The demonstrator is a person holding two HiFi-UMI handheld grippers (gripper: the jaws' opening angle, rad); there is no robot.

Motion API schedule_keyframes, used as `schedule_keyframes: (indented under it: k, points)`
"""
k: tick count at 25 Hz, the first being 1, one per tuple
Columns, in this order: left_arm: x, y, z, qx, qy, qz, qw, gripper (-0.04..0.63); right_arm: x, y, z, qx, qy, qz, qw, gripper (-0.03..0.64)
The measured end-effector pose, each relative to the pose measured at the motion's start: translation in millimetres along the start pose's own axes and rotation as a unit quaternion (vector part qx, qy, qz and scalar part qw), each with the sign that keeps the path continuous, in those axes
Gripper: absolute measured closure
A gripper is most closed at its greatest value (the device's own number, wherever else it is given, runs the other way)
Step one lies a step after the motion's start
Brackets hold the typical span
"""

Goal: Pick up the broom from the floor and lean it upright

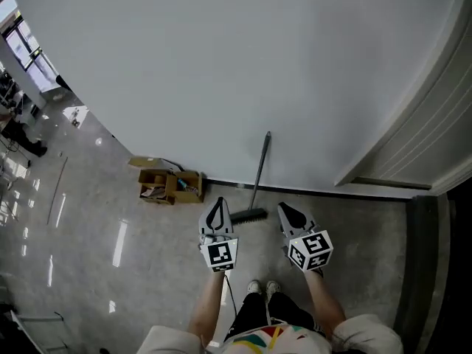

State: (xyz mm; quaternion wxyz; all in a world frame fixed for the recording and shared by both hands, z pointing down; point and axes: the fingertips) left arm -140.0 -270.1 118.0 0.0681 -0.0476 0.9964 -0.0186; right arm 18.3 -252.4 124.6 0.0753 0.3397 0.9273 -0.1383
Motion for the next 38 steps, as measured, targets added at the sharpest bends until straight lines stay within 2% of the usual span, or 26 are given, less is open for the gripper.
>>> schedule_keyframes:
  k: [2, 5, 7, 13, 15, 17, 19, 30, 38]
  points:
    - [10, 19, 38, 0.009, -0.002, 0.014, 0.9999, 0.550, 21, 22, 42, -0.010, -0.008, 0.001, 1.000, 0.601]
    - [8, 50, 74, 0.012, -0.026, 0.004, 0.9996, 0.551, 52, 51, 67, -0.042, -0.076, 0.032, 0.996, 0.601]
    - [-4, 67, 80, 0.011, -0.018, -0.012, 0.9997, 0.551, 69, 67, 62, -0.041, -0.082, 0.047, 0.995, 0.601]
    - [-51, 108, 84, 0.012, 0.019, -0.052, 0.9984, 0.551, 92, 106, 34, -0.006, -0.051, 0.058, 0.997, 0.601]
    - [-67, 120, 79, 0.017, 0.005, -0.075, 0.9970, 0.551, 96, 116, 28, -0.010, -0.051, 0.059, 0.997, 0.601]
    - [-80, 129, 76, 0.013, -0.032, -0.100, 0.9944, 0.551, 98, 119, 24, -0.012, -0.056, 0.054, 0.997, 0.601]
    - [-84, 135, 72, 0.014, -0.047, -0.108, 0.9930, 0.551, 98, 120, 19, -0.008, -0.057, 0.047, 0.997, 0.601]
    - [-65, 134, 74, 0.022, 0.010, -0.071, 0.9972, 0.551, 100, 117, 23, 0.007, -0.020, 0.050, 0.999, 0.601]
    - [-53, 135, 65, 0.029, 0.023, -0.056, 0.9977, 0.551, 102, 112, 20, 0.010, -0.014, 0.051, 0.999, 0.601]
Point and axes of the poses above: the fingertips, and each gripper's own axes: y backward along the fingers, x to its left, z out of its top, and after that the axes turned 7 degrees about z, right-handed
